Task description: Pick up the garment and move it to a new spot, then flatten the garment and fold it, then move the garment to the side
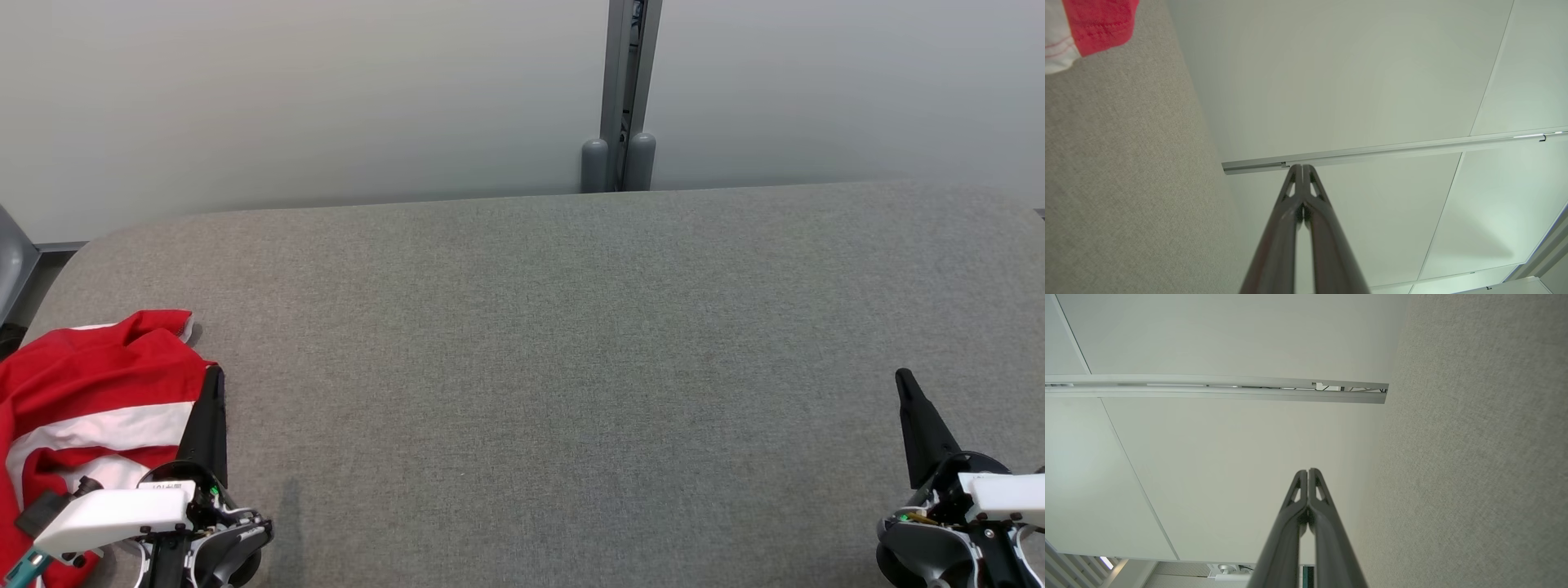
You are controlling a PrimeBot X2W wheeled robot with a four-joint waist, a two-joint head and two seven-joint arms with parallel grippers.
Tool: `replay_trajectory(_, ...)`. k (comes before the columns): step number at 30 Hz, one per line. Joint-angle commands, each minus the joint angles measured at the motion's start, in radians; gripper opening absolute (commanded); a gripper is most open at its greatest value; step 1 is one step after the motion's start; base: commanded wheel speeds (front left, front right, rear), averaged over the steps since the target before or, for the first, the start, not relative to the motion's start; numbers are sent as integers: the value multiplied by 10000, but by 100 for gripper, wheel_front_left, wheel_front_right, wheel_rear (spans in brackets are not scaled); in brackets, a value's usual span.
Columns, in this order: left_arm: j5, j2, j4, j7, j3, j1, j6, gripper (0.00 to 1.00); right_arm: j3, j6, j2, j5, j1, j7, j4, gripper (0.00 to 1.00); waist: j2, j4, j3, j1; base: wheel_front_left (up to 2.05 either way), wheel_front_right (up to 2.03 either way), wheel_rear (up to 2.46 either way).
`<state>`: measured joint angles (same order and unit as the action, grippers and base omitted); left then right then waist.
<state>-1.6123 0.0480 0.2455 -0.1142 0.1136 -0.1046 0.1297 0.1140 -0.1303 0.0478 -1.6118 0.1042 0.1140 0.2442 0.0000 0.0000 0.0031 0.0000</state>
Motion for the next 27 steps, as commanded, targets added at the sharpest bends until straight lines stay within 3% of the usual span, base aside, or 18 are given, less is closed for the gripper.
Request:
replay_trajectory(1,-14,23,-2,-19,32,-94,44,0,8,-8,43,-25,94,15,20,0,0,0,0,0,0,0,0)
replay_trajectory(27,-14,24,-2,-19,32,-95,44,0,6,-8,43,-25,94,15,20,0,0,0,0,0,0,0,0)
